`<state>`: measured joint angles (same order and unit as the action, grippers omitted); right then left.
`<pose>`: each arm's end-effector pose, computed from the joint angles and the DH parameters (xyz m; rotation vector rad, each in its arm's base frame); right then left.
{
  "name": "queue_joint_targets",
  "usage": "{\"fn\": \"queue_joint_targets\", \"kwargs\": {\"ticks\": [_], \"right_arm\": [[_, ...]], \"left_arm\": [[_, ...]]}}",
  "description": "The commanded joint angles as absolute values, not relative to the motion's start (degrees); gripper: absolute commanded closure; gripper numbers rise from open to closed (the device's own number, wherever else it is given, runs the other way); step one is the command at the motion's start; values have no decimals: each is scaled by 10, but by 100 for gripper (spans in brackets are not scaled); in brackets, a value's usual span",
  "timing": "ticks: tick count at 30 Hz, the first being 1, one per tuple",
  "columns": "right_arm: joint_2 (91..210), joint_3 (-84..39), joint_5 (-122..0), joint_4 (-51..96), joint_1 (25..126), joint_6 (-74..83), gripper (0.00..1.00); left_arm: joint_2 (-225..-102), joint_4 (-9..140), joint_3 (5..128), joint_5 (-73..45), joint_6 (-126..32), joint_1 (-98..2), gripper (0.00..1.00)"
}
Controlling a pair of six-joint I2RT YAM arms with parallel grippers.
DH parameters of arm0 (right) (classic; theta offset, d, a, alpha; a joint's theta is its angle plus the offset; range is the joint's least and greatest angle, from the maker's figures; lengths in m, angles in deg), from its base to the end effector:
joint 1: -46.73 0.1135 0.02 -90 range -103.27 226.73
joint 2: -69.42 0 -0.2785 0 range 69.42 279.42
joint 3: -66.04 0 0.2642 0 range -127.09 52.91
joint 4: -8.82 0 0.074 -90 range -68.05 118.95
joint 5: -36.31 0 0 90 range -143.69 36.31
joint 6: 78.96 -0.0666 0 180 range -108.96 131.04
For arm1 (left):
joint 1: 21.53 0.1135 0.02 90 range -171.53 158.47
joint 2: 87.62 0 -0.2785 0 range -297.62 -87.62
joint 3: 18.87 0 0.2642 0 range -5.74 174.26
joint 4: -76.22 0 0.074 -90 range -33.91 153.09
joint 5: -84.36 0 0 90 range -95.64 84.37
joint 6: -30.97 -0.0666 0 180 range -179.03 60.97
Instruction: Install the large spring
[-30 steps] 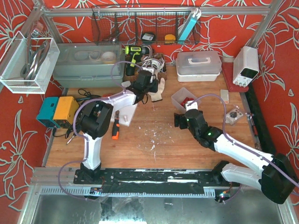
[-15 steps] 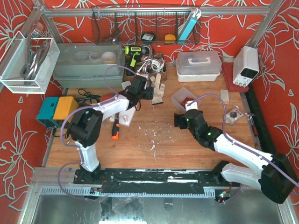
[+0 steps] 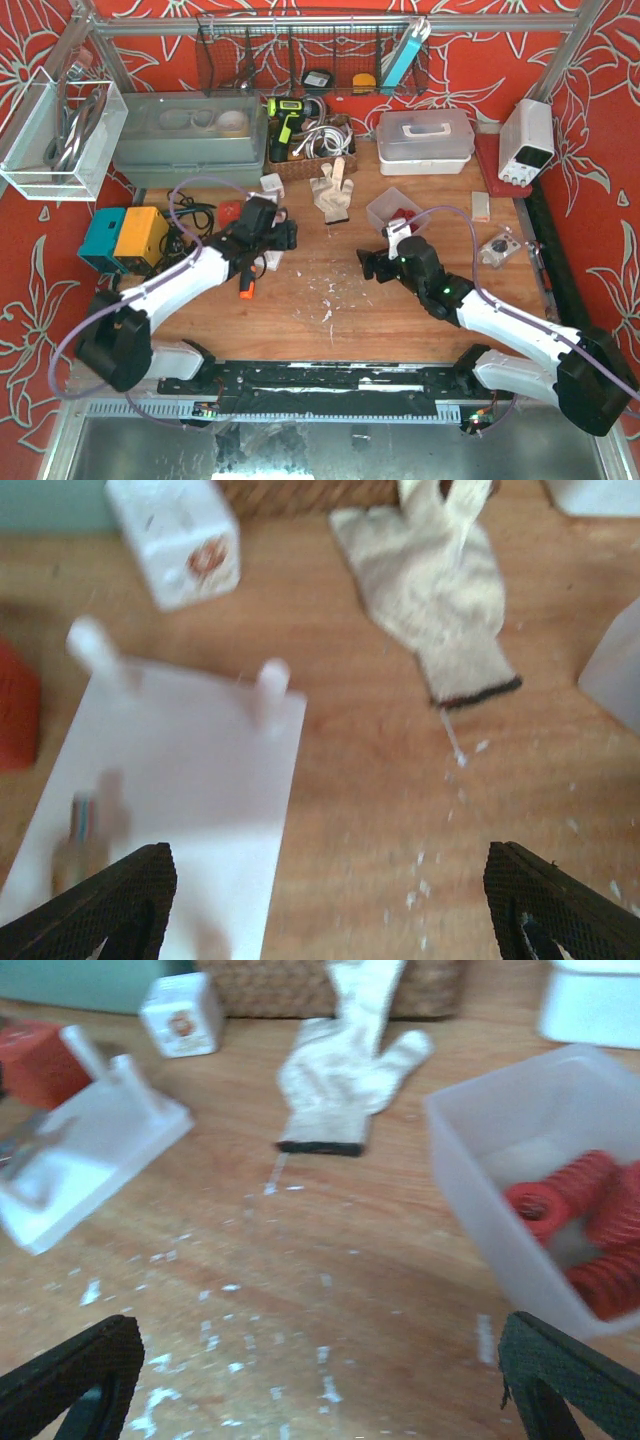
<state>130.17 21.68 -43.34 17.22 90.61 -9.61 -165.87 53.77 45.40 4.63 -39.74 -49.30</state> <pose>0.1986 0.1744 0.2234 -0.2941 2.0161 0.5388 0.2992 -0.1441 0.2395 0.0633 2.2063 -0.2627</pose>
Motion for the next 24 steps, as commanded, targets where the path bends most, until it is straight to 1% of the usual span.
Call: {"fn": "queue_joint_targets", "kwargs": {"ticks": [1,4,7,13,24], "right_arm": [[1301,240,-566,87,915,-76,3],[1300,243,-598,73,920,-74,3],[1297,248,-611,56,925,-73,3],[1297,248,-587,65,930,-70,3],[1292,247,-572,73,934,-66,3]], "left_arm": [[-1577,488,388,48,-335,-495,15],[-1541,447,358,68,-307,-495,16],[-1519,402,336,99,-277,-495,19],[-1481,389,293,144,-233,-495,25],[-1564,430,274,143,-222,-495,34]]}}
